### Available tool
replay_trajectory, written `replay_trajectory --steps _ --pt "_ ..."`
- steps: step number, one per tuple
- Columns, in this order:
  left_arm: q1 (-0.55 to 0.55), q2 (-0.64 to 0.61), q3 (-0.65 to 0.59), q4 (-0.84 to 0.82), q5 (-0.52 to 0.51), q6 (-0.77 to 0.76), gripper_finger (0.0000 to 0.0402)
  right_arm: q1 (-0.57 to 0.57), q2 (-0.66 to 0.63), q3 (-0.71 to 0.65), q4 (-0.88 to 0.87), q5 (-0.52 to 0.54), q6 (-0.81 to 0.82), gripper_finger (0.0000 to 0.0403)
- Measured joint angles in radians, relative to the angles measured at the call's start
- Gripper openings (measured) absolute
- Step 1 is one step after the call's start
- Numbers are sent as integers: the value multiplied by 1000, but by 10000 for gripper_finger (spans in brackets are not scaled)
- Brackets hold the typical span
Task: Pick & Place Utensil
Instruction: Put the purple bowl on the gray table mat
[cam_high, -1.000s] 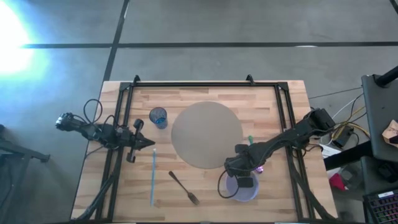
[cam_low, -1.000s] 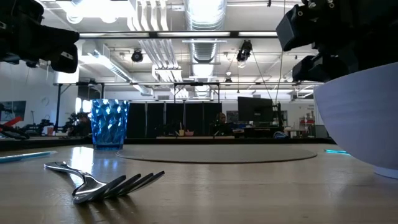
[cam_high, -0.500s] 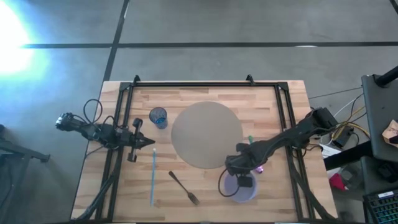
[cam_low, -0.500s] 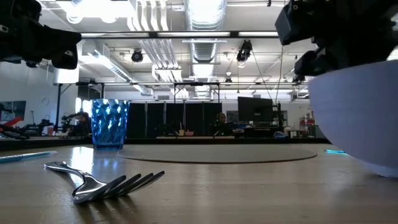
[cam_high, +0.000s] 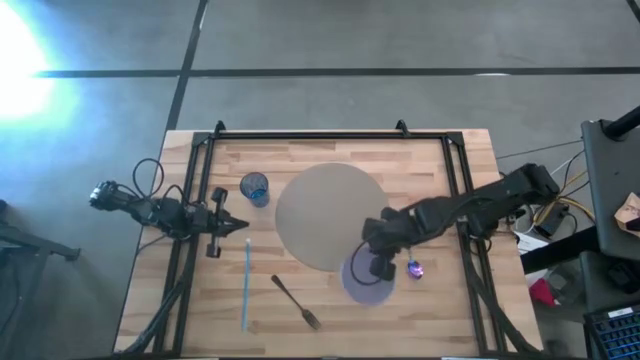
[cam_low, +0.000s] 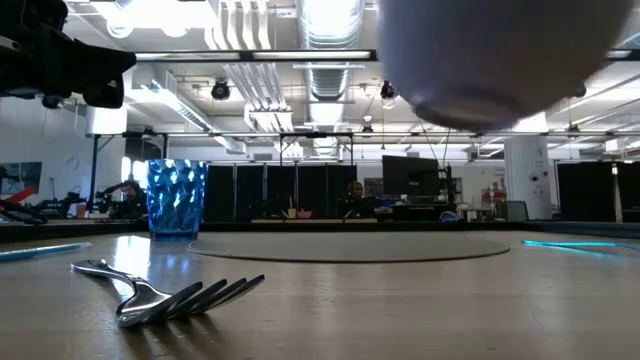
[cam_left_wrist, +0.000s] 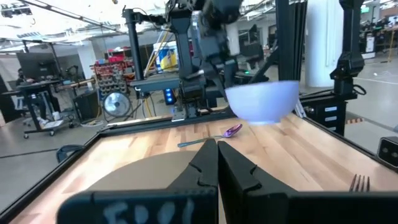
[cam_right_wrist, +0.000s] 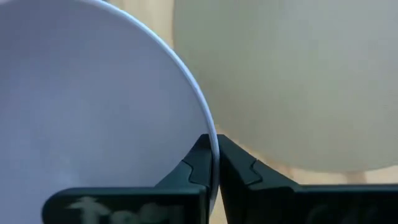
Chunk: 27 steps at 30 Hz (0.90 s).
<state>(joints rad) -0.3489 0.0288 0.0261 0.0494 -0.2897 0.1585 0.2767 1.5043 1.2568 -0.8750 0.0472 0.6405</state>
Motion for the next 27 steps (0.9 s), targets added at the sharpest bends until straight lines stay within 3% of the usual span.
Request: replay_trajectory --steps 5,14,27 --pt "0 0 1 2 0 0 0 -78 0 85 -1 64 28 12" --pt "0 0 1 2 -1 -3 0 -242 1 182 21 84 41 13" --pt "0 0 2 2 -1 -2 0 -458 2 196 -70 80 11 13"
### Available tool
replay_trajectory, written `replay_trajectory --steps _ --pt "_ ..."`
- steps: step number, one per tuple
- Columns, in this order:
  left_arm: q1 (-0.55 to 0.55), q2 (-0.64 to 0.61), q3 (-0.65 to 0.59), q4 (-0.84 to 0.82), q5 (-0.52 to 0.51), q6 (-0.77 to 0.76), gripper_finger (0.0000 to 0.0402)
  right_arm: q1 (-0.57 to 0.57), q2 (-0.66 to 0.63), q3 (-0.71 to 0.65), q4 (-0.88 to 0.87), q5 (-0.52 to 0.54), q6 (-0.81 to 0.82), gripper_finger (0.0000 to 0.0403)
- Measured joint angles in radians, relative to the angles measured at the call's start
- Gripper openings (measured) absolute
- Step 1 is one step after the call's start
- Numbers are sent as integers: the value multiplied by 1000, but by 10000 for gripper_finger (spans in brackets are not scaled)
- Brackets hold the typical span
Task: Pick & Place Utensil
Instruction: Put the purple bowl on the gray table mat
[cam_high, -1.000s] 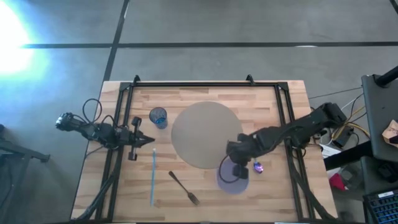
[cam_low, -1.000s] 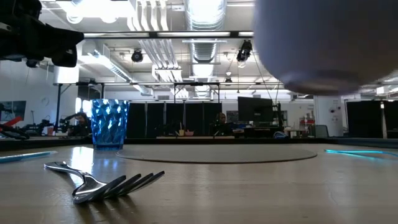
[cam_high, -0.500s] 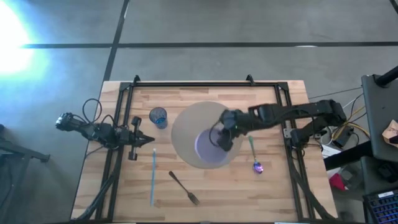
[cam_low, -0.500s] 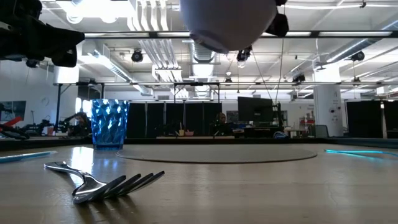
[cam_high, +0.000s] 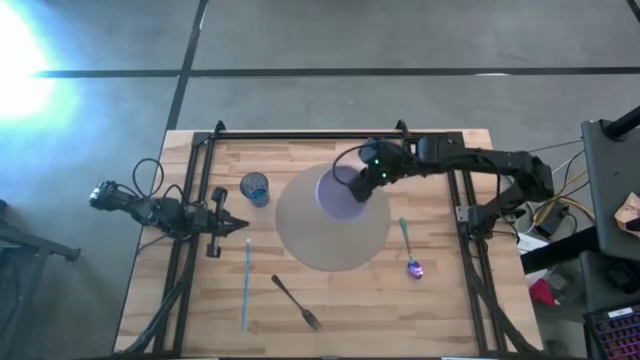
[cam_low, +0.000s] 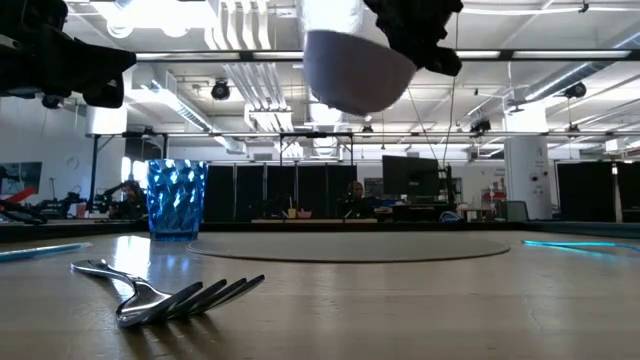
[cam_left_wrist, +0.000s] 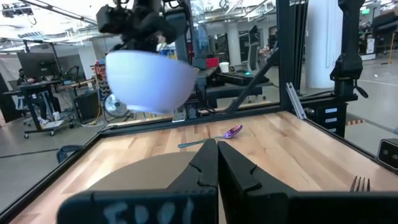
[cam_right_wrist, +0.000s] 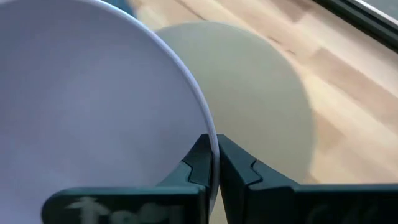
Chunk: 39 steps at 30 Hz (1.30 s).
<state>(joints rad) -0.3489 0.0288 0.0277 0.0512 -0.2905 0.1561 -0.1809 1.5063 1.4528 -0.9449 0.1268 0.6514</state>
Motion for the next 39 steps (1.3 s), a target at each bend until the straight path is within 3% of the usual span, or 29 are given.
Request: replay_trajectory --steps 10,19,25,39 --pt "0 0 0 0 0 0 0 -86 35 0 -66 -51 -27 13" --pt "0 0 0 0 -1 1 0 -84 183 -2 -69 -153 -78 13" --pt "0 0 0 0 -1 1 0 -84 273 -2 -68 -163 -91 13" --pt "0 0 0 0 -1 2 0 -72 381 -2 25 -229 -106 13"
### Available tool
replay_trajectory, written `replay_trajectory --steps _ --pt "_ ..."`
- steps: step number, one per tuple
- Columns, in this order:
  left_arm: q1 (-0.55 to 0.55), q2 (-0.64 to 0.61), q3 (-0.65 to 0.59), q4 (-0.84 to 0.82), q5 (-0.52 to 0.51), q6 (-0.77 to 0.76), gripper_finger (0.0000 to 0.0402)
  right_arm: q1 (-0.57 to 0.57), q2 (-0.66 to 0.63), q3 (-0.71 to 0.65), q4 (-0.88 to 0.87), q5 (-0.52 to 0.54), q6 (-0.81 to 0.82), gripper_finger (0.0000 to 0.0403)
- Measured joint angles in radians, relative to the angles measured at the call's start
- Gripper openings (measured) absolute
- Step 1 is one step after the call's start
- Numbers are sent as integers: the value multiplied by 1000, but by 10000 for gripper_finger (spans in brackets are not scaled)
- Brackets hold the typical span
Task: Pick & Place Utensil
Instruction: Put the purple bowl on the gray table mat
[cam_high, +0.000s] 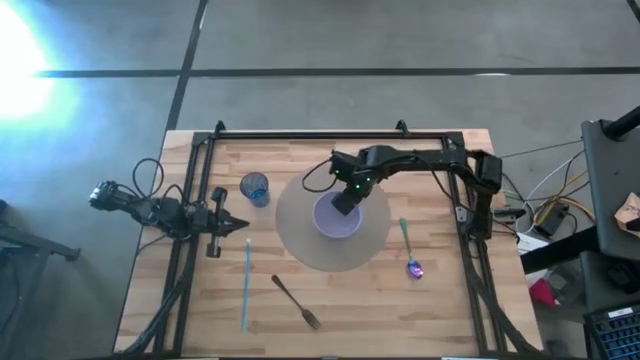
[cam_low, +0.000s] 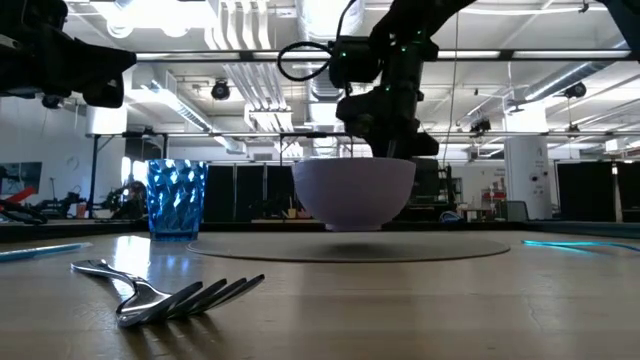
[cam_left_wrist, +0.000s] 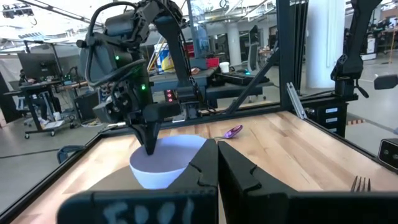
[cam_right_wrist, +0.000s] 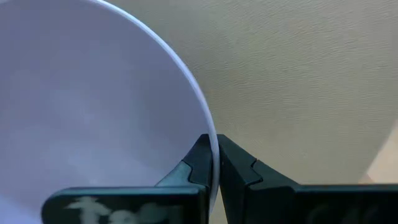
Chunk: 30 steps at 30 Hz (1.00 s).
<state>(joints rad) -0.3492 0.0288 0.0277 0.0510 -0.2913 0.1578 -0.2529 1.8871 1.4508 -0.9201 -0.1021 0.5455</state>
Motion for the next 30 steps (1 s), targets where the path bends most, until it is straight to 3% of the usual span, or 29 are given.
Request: replay_trajectory --steps 8,30 --pt "0 0 0 1 0 0 0 8 14 0 81 -12 17 13" --pt "0 1 0 0 -3 0 0 11 52 0 86 -8 -3 13"
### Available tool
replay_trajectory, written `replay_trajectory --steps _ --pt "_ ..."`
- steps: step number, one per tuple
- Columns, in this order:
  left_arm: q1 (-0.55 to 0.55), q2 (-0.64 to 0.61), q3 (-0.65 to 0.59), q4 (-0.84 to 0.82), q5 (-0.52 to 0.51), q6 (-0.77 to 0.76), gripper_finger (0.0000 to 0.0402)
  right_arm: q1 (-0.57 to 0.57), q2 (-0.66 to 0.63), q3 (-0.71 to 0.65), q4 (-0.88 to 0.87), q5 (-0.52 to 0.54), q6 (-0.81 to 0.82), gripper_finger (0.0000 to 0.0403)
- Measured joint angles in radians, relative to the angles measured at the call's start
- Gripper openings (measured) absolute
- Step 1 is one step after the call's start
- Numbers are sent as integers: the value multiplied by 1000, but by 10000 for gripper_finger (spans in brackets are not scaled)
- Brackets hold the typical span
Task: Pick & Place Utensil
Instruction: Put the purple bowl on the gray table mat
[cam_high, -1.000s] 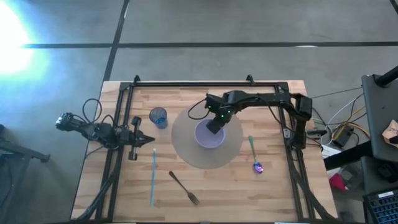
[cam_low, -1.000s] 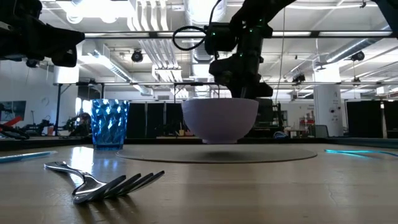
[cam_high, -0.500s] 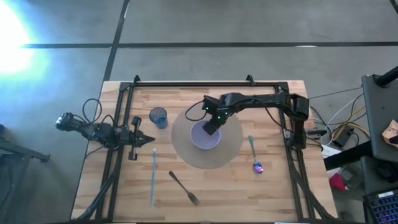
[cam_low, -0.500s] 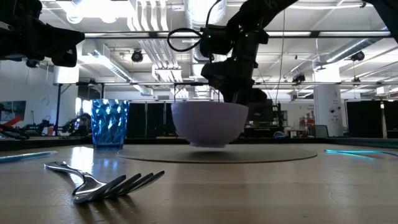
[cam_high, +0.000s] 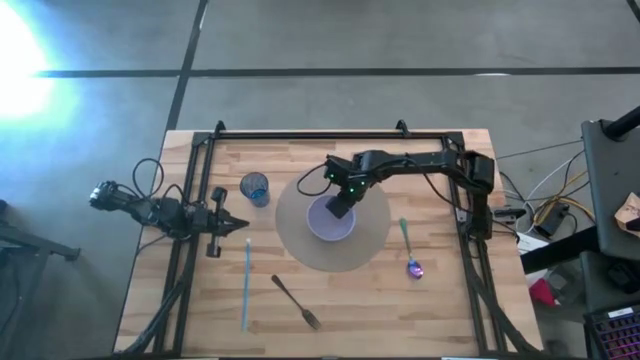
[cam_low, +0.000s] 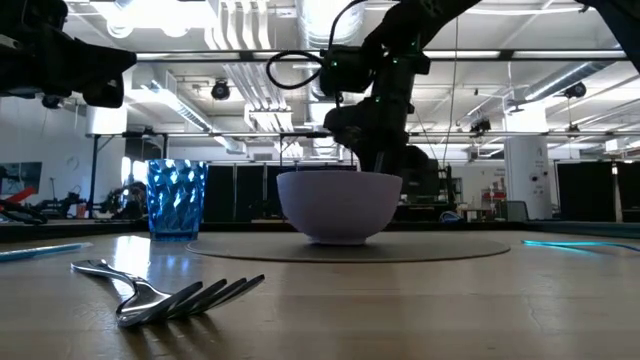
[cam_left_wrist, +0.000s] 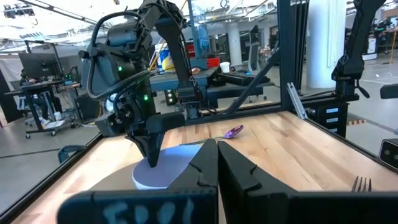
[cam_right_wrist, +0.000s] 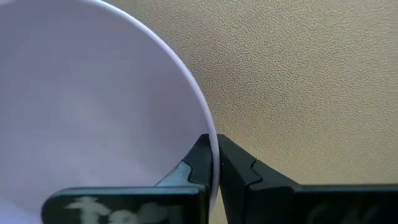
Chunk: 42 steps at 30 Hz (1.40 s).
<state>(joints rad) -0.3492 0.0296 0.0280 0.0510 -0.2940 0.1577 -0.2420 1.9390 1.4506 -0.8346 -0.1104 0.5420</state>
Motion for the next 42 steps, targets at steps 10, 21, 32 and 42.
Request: replay_trajectory --steps 10,21,32,42 --pt "0 0 0 0 0 0 0 0 -7 0 -20 0 -25 13" --pt "0 0 0 0 0 0 0 0 -7 0 -51 6 -45 13" --pt "0 0 0 0 0 0 0 0 -7 0 -50 8 -57 13" --pt "0 0 0 0 0 0 0 0 -7 0 -50 8 -75 13"
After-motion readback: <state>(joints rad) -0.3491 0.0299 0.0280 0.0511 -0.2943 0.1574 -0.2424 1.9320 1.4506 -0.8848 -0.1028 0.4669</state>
